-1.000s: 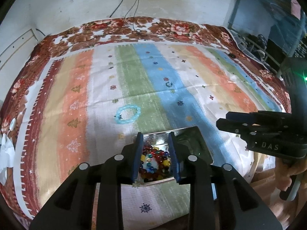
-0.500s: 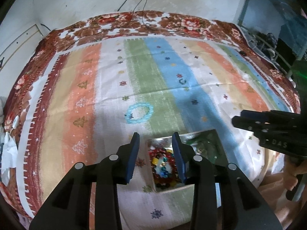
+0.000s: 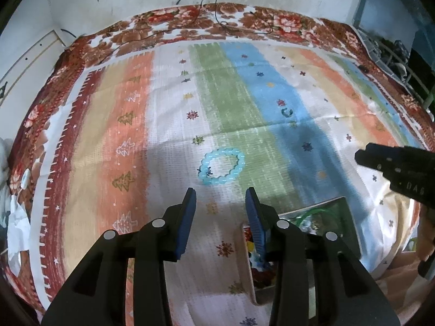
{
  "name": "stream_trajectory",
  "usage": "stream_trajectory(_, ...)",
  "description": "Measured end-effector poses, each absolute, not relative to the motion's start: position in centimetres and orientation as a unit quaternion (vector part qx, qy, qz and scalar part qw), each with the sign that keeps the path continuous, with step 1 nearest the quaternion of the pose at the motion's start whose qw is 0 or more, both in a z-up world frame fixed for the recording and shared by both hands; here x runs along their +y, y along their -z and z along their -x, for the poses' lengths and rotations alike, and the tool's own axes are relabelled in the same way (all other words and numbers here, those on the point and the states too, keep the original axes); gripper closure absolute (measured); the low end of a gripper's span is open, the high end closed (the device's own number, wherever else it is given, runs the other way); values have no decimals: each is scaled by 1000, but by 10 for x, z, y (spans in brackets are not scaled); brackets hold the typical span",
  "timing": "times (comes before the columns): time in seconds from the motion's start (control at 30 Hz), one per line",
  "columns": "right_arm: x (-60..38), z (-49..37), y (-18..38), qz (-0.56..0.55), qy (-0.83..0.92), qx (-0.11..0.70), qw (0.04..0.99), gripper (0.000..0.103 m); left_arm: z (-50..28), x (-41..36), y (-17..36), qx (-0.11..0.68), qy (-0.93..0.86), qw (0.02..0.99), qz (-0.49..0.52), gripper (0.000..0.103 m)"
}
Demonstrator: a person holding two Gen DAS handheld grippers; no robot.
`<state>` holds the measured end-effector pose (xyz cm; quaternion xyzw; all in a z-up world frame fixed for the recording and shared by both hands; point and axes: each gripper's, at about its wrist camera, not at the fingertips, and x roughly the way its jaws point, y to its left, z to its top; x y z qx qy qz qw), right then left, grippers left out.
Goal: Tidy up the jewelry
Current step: 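Move left tool to light-blue bracelet while right tool moves to silver ring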
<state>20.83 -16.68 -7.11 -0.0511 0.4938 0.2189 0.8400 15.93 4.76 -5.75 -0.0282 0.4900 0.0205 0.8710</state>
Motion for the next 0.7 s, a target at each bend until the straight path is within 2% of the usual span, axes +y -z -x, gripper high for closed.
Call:
stream_trajectory(0.27, -160, -234, 89, 61, -203, 496, 842, 64, -180, 57, 68, 504, -16, 862, 44, 65)
stream_trajectory(0.43, -149, -244, 95, 84, -204, 494, 841, 64, -187, 48, 73, 508, -7, 861, 24, 62)
stream_trajectory(0.7, -141, -269, 113, 86, -199, 510, 833, 64, -206, 54, 89, 524, -17, 851, 16, 61)
